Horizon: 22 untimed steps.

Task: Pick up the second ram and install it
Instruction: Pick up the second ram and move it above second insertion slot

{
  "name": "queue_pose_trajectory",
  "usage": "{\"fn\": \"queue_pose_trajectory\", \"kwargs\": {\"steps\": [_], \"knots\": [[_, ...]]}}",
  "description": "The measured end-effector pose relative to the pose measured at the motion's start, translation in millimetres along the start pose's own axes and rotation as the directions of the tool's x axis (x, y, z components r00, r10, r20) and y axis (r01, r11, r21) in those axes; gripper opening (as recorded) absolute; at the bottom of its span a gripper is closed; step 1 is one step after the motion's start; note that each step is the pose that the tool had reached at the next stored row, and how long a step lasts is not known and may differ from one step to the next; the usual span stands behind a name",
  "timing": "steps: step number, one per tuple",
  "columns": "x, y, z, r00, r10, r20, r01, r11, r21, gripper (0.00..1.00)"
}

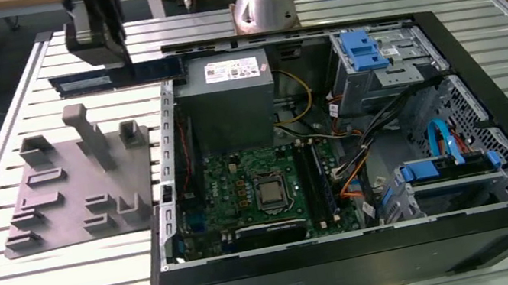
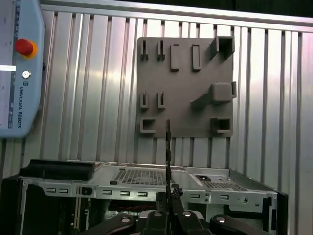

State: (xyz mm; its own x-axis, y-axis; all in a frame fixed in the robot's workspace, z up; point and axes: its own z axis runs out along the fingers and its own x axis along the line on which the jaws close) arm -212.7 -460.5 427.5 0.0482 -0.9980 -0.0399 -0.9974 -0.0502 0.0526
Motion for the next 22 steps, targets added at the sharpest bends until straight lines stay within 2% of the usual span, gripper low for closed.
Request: {"fn": "queue_pose_trajectory", "kwargs": {"steps": [17,22], "knots": [[3.6,-77.1,2.9,1.0000,0.000,0.0002,0.000,1.0000,-0.0070,0.11],[4.8,-95.5,9.6,1.0000,0.000,0.0004,0.000,0.9999,-0.0106,0.11]]}}
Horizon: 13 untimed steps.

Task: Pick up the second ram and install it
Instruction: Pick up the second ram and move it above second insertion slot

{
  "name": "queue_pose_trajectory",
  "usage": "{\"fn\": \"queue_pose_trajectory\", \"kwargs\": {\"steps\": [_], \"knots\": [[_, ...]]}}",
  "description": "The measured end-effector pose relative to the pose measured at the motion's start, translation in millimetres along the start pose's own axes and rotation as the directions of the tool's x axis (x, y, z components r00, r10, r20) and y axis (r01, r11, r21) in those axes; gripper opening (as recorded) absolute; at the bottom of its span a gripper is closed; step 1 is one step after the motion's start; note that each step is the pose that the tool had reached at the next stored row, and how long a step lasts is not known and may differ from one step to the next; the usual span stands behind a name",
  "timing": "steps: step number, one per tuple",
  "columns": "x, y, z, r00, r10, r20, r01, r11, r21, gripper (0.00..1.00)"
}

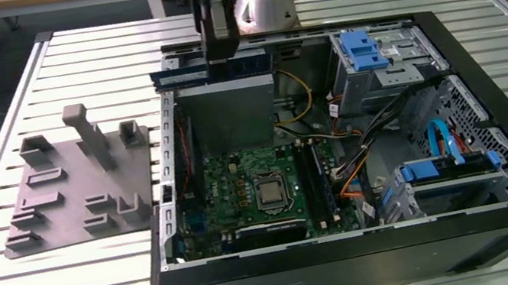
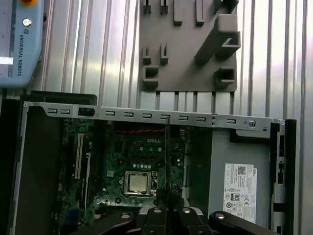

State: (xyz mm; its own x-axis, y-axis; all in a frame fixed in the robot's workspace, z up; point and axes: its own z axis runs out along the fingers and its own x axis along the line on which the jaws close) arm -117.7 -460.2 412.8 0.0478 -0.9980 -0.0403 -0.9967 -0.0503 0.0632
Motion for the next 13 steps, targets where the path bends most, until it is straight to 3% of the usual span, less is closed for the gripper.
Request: {"fn": "queue_pose_trajectory", "kwargs": {"steps": [13], "knots": [[3.1,-46.1,20.7,1.0000,0.000,0.0003,0.000,1.0000,-0.0040,0.11]]}}
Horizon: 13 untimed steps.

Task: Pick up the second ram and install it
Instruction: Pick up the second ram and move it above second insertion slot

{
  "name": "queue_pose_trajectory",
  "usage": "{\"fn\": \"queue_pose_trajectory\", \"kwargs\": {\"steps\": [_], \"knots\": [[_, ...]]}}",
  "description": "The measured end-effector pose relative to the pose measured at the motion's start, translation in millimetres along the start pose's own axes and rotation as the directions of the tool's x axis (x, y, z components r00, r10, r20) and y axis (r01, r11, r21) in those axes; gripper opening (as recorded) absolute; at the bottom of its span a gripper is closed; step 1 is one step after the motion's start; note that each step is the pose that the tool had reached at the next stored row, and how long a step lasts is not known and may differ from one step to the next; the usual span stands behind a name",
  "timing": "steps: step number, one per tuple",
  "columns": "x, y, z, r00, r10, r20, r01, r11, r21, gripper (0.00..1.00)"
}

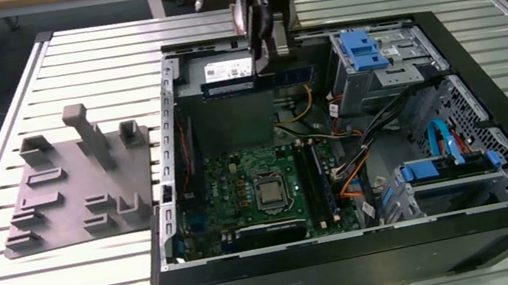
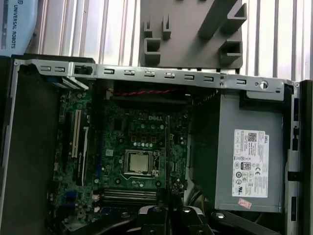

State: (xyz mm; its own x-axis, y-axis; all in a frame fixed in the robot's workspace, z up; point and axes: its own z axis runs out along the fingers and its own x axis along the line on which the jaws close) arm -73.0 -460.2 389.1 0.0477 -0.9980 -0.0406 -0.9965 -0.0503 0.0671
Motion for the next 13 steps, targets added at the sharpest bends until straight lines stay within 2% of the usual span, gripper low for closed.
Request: {"fn": "queue_pose_trajectory", "kwargs": {"steps": [7,10,13], "knots": [[1.9,-30.7,10.4,1.0000,0.000,0.0000,0.000,1.0000,-0.0038,0.11],[2.3,-36.0,15.6,1.0000,0.000,0.0002,0.000,1.0000,-0.0041,0.11],[2.6,-37.5,20.9,1.0000,0.003,0.0003,-0.003,1.0000,-0.0041,0.11]]}}
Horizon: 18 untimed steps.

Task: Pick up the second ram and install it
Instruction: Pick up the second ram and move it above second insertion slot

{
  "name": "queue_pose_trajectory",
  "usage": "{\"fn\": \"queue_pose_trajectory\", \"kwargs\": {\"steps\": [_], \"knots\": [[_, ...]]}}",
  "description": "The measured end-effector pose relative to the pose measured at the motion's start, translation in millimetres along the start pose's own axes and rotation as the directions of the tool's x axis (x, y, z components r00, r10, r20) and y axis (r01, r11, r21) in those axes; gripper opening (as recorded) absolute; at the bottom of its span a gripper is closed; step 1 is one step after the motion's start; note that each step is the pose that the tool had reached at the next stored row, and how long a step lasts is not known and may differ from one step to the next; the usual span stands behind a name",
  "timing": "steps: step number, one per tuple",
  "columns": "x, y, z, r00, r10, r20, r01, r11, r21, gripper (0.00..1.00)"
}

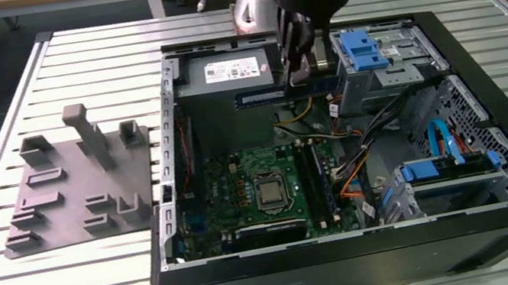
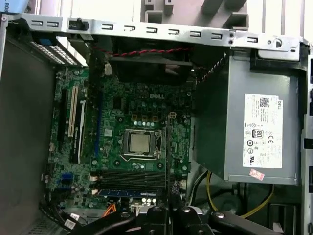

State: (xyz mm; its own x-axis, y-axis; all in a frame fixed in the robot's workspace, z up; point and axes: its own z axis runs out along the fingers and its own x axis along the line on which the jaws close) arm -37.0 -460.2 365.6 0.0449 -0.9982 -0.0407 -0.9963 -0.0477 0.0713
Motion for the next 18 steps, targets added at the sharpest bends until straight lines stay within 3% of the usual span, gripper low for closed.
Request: {"fn": "queue_pose_trajectory", "kwargs": {"steps": [3,11,18], "knots": [[2.4,-0.4,5.3,1.0000,0.005,0.0003,-0.005,1.0000,0.0002,0.11],[17.4,-0.7,18.6,0.9997,0.025,0.0021,-0.025,0.9997,0.0012,0.11],[19.3,-2.2,30.1,0.9995,0.030,0.0023,-0.030,0.9995,0.0013,0.11]]}}
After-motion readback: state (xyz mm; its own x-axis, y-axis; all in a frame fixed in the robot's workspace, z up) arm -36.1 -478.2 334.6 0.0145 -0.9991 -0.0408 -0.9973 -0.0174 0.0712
